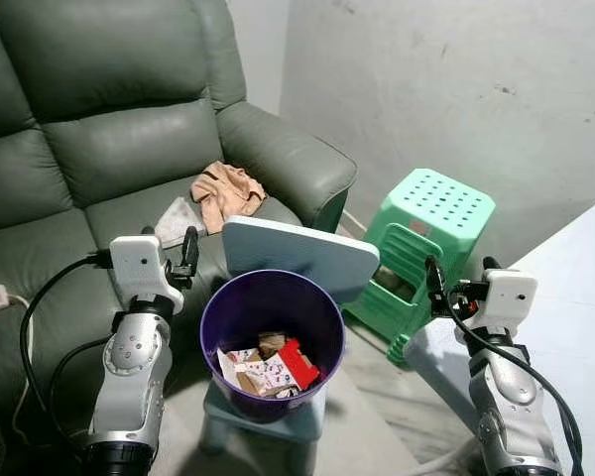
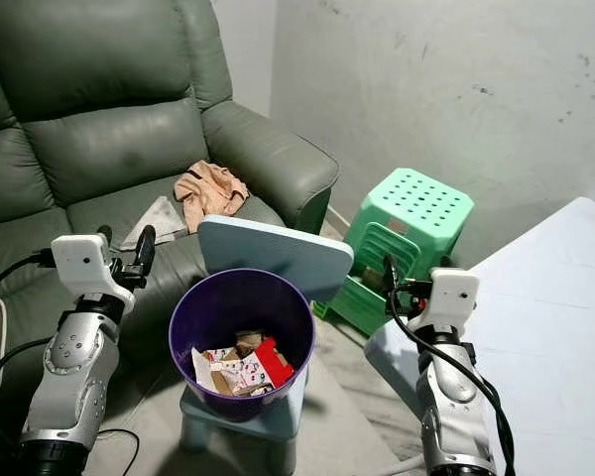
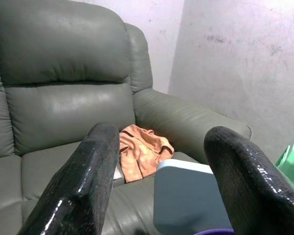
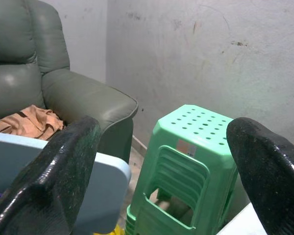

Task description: Picking trash to rubbish bin

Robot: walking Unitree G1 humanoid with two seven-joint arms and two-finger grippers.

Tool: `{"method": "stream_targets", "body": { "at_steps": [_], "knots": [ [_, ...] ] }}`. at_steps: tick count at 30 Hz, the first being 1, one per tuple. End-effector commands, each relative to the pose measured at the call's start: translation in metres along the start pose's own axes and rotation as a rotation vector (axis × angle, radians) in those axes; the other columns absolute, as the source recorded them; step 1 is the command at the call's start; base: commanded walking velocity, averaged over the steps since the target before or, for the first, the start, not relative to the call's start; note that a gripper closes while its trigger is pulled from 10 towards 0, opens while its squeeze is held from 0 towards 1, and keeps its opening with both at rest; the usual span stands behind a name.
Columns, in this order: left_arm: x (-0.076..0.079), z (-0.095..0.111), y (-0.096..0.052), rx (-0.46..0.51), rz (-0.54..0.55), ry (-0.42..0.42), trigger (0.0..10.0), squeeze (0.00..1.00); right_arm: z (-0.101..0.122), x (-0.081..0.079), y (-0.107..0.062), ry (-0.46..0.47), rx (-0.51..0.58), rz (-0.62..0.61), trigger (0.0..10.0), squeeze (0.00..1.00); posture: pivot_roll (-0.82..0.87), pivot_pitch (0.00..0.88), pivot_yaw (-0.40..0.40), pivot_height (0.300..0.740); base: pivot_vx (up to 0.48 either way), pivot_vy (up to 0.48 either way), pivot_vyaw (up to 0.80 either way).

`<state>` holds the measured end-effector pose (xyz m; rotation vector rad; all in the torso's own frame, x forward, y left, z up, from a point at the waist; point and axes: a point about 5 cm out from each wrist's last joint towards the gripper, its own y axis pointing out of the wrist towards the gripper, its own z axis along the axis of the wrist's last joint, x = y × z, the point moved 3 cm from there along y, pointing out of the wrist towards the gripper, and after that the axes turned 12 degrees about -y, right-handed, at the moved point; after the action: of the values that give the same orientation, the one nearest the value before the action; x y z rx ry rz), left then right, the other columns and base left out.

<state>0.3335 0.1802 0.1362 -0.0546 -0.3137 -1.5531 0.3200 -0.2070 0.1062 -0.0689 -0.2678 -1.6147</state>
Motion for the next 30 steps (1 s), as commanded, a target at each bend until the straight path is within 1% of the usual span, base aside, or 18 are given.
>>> {"method": "stream_targets", "body": {
  "at_steps": [1, 6, 8, 12, 17, 30],
  "knots": [
    [0.0040, 0.0008, 0.0025, 0.003, -0.020, 0.001, 10.0, 0.00, -0.0016, 0.0036, -0.0009, -0.004, -0.011, -0.019, 10.0, 0.00, 0.10, 0.000, -0.086, 0.740, 0.000, 0.000, -0.79],
    [0.0053, -0.0001, 0.0025, 0.001, -0.028, -0.014, 10.0, 0.00, -0.0029, 0.0043, -0.0025, -0.008, -0.017, -0.020, 10.0, 0.00, 0.09, 0.000, -0.085, 0.740, 0.000, 0.000, -0.79],
    [0.0057, -0.0008, 0.0020, -0.002, -0.031, -0.032, 10.0, 0.00, -0.0032, 0.0046, -0.0029, -0.009, -0.018, -0.021, 10.0, 0.00, 0.09, 0.000, -0.085, 0.740, 0.000, -0.360, -0.79],
    [0.0065, -0.0011, 0.0014, -0.003, -0.032, -0.029, 10.0, 0.00, -0.0035, 0.0049, -0.0042, -0.011, -0.020, -0.020, 10.0, 0.00, 0.09, 0.000, -0.089, 0.740, 0.000, -0.446, -0.79],
    [0.0061, -0.0018, 0.0004, -0.001, -0.012, -0.064, 10.0, 0.00, -0.0045, 0.0053, -0.0053, -0.014, -0.024, -0.019, 10.0, 0.00, 0.09, 0.000, -0.092, 0.740, 0.000, 0.000, -0.79],
    [0.0058, -0.0032, 0.0008, -0.009, -0.006, -0.070, 10.0, 0.00, -0.0051, 0.0062, -0.0059, -0.022, -0.031, -0.016, 10.0, 0.00, 0.09, 0.000, -0.099, 0.740, 0.000, 0.000, -0.79]
  ]
}}
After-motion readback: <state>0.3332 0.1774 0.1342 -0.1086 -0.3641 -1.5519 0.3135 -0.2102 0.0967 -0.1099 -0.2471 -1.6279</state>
